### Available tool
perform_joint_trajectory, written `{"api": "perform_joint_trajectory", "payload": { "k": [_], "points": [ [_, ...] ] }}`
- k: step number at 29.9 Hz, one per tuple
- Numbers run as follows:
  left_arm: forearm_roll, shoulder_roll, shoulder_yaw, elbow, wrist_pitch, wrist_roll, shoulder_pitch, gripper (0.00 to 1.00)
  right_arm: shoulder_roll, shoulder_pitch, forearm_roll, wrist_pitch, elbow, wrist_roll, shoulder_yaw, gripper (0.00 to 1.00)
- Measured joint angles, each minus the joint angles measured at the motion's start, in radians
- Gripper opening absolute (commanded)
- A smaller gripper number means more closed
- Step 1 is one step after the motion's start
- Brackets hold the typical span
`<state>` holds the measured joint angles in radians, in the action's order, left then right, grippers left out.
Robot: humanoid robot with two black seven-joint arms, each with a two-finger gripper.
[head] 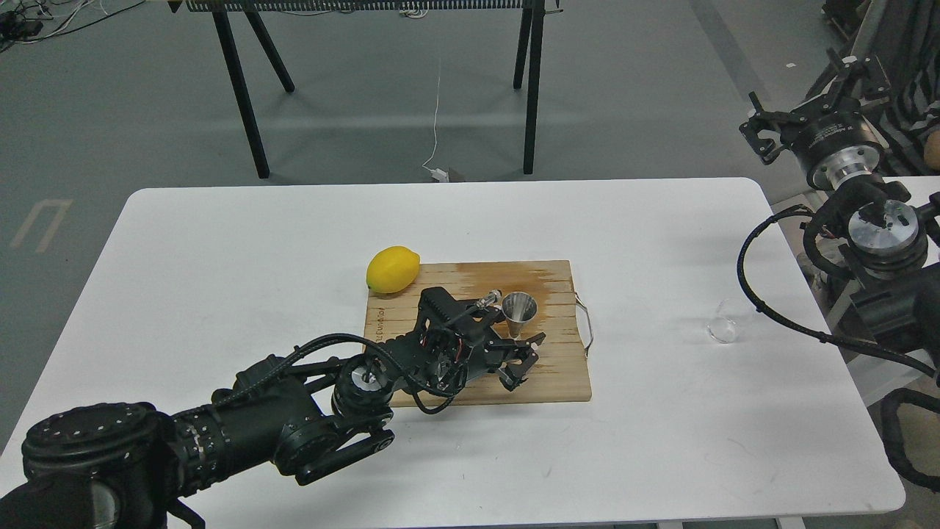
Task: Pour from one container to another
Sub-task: 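Lower the jigger onto the board and open the left gripper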
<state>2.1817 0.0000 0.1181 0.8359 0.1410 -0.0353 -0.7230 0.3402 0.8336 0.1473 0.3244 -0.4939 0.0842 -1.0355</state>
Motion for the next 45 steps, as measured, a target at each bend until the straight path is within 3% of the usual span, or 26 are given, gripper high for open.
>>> {"api": "perform_joint_trajectory", "payload": {
  "k": [4, 10, 45],
  "points": [
    [0.0, 0.0, 0.0, 0.004, 0.01, -0.003, -0.002, 0.93, -0.001, 0.0, 0.0, 0.0, 0.0, 0.0, 0.0, 0.99],
    [0.0, 0.0, -0.001, 0.012, 0.012, -0.006, -0.008, 0.98, -0.001, 0.003, 0.0, -0.001, -0.001, 0.0, 0.0, 0.99],
    [0.0, 0.0, 0.0, 0.052, 0.013, -0.022, -0.005, 0.99, 0.009, 0.004, 0.0, 0.0, -0.003, 0.0, 0.0, 0.99]
  ]
}}
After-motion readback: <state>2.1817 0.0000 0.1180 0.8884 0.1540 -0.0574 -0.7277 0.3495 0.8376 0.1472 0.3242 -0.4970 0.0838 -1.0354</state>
